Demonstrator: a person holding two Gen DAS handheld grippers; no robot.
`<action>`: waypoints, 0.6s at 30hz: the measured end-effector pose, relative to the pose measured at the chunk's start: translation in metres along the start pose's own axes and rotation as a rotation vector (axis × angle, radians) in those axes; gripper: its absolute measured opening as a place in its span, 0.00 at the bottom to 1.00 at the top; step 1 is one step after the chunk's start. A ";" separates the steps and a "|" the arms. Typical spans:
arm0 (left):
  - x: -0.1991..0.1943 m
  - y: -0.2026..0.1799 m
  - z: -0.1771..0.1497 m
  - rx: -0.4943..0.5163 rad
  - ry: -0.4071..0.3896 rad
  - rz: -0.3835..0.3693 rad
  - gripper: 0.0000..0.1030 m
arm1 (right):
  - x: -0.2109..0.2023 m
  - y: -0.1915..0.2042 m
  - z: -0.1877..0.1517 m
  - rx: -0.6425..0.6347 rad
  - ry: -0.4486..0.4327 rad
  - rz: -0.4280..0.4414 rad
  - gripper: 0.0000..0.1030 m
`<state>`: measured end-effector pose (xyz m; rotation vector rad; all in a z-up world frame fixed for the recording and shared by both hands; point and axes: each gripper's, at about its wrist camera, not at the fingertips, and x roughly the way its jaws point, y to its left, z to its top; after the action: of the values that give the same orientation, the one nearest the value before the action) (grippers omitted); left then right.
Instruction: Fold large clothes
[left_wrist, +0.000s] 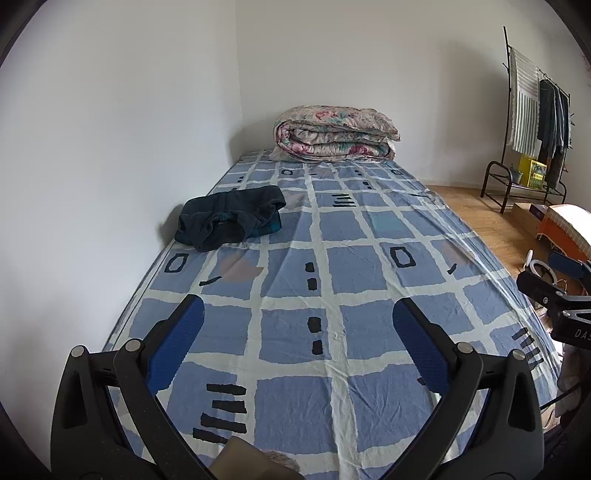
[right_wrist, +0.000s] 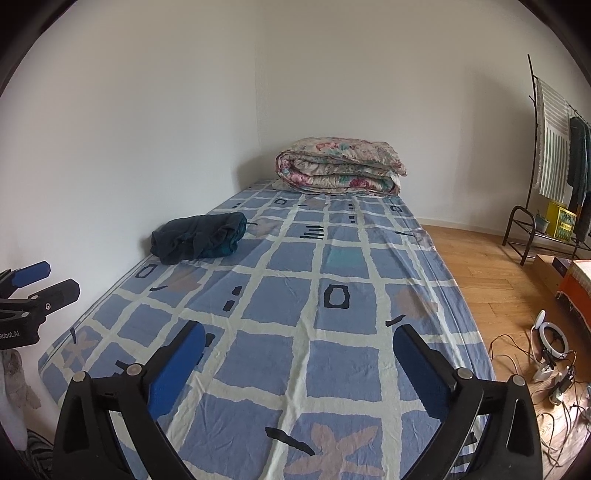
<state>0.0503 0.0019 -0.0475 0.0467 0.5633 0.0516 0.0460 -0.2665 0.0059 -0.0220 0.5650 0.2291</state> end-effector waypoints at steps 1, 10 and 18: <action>0.002 0.000 -0.001 0.002 0.005 0.008 1.00 | 0.002 -0.001 -0.001 0.007 0.007 0.001 1.00; 0.009 0.001 -0.005 0.007 0.020 0.011 1.00 | 0.007 -0.007 -0.007 0.029 0.032 -0.023 1.00; 0.008 0.000 -0.005 0.007 0.022 0.011 1.00 | 0.009 -0.008 -0.009 0.025 0.035 -0.027 1.00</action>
<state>0.0539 0.0029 -0.0561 0.0566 0.5855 0.0611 0.0507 -0.2733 -0.0066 -0.0091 0.6026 0.1956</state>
